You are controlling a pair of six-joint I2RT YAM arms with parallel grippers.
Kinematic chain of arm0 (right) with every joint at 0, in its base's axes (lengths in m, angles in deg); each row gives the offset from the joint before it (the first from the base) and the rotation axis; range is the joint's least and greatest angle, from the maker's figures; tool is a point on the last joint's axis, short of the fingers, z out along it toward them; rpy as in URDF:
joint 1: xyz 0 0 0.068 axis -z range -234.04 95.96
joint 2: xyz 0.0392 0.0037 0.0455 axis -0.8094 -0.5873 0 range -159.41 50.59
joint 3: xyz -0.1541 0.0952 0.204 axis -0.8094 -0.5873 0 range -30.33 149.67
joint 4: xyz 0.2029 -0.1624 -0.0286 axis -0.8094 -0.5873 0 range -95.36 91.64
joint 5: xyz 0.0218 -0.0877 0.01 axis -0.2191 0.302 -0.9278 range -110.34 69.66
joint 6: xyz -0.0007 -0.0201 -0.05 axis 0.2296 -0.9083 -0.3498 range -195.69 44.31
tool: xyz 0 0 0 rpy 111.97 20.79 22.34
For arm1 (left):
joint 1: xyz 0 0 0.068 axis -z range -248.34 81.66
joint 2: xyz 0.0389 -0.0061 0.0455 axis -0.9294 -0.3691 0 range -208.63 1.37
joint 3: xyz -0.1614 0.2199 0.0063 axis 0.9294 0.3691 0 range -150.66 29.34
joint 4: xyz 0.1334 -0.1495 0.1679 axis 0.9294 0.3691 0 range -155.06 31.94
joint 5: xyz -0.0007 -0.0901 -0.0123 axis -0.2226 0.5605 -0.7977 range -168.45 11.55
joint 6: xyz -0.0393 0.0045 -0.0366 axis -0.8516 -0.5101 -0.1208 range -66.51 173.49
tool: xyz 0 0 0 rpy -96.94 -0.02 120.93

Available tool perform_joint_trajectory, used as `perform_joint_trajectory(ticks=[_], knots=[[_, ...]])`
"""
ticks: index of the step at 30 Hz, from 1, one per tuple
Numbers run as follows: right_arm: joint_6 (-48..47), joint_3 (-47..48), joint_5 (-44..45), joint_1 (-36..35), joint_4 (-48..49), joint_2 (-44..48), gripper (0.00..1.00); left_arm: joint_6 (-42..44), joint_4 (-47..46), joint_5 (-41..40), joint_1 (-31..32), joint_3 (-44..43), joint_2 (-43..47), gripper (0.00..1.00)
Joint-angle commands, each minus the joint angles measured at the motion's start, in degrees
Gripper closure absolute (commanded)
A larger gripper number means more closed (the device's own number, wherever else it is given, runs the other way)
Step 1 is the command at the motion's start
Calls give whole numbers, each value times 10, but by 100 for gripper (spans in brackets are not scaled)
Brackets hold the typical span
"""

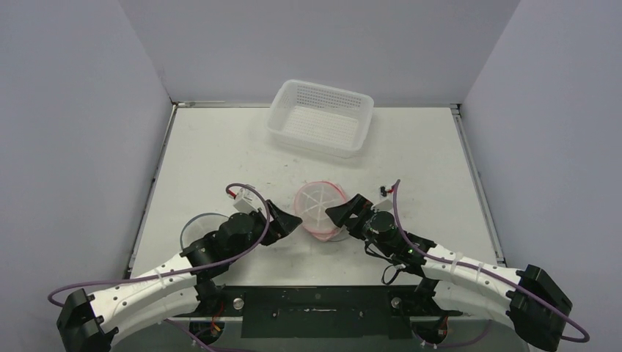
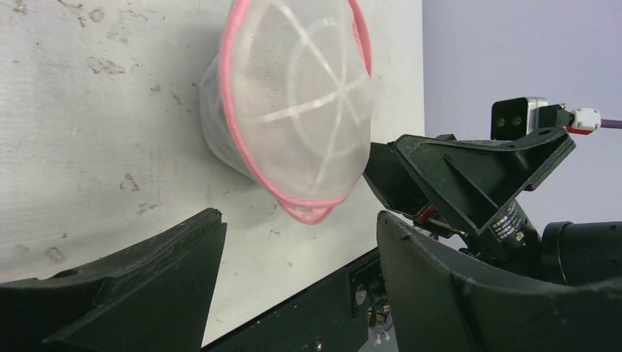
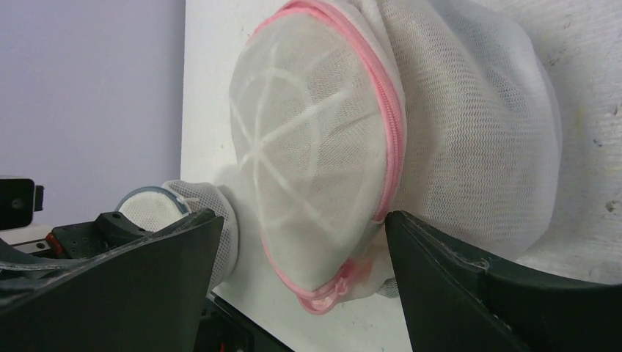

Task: Unzip the laundry bag and remove the bra
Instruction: Open the laundry bag at the center of the board.

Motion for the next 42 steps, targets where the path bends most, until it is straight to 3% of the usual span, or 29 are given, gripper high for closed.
perform_joint_trajectory(ticks=[1, 8, 10, 12, 15, 19, 21, 26, 29, 32, 37, 42], knots=[[25, 10, -19, 4, 25, -16, 16, 23, 33, -20, -1, -11, 25, 27], [16, 11, -14, 7, 1, -28, 16, 22, 50, -28, -1, 1, 56, 27], [7, 13, -33, 13, 15, -51, 23, 22, 56, -31, -1, 0, 61, 27], [2, 19, -49, 16, 25, -76, 36, 22, 66, -33, -1, -5, 71, 27], [-20, 26, -61, 16, 31, -91, 62, 27, 89, -40, -2, -16, 86, 27], [-124, 75, -75, 13, -7, -71, 93, 50, 124, -56, -1, -40, 110, 27], [-200, 128, -104, 13, -41, -70, 95, 72, 146, -71, -2, -59, 120, 27], [-361, 308, -282, 15, -154, -149, 95, 136, 214, -143, -2, -133, 131, 27], [-394, 376, -398, 12, -171, -195, 95, 168, 228, -176, -4, -179, 141, 27], [-421, 427, -458, 11, -203, -224, 95, 195, 229, -191, -5, -209, 154, 27], [-492, 414, -468, 23, -265, -218, 95, 222, 224, -204, -5, -216, 189, 23], [-513, 318, -383, 43, -295, -194, 95, 216, 193, -174, -6, -159, 202, 18]])
